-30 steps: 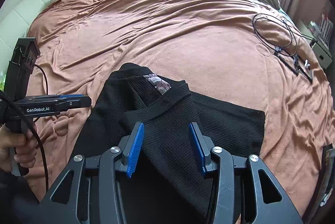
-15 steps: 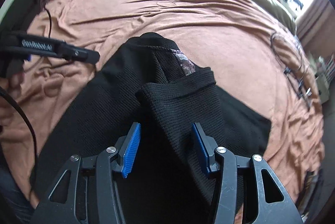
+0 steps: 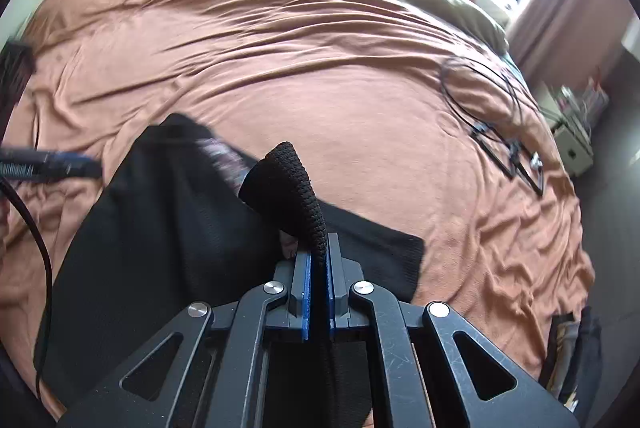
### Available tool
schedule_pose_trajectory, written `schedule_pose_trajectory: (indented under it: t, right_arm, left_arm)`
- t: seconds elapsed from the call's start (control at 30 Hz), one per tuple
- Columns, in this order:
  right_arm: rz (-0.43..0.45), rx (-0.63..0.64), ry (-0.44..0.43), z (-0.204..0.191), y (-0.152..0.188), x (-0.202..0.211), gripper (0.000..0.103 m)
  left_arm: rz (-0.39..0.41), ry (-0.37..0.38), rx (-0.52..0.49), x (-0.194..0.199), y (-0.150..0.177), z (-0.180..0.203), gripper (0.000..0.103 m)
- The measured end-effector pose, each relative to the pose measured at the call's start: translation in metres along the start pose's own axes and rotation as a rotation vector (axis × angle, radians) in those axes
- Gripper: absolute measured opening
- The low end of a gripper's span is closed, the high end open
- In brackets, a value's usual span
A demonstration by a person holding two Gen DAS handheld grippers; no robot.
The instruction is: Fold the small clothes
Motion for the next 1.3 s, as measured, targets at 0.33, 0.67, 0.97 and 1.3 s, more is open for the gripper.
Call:
schedule_pose_trajectory:
  t: [0.33,0.67,0.97,1.3]
  right_arm:
    - [-0.027,-0.337,-0.019,0.066,0.029,-0.039,0.001]
    - [-0.019,-0.527,-0.039,0.094,0.061,-0.061,0.000]
    - [-0.031,-0.563,-0.003,0.108,0.072,-0.054,0.000]
    - [-0.047,-0.553,-0.026,0.103,0.073,-0.015,0.057]
  left_arm:
    - [-0.007,-0.020,-0.044,-0.006,0.003,0.004,0.038]
    - [-0.038,-0.017,-0.049,-0.015,0.010,0.005,0.038]
    - [-0.054,-0.006,-0.061,-0.018,0.017,0.013,0.038]
    - [-0.075,0.003,-0.051,-0.012,0.022,0.015,0.038]
Point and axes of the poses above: each gripper's, at about its wrist camera, not at the fingertips, and x roughly against the way its jaws point, z to its right, y to its underside, the point moved 7 cm from there along -x, roughly the way its jaws point, and after that the axes turned 15 degrees about z, right-handed, at the moved point
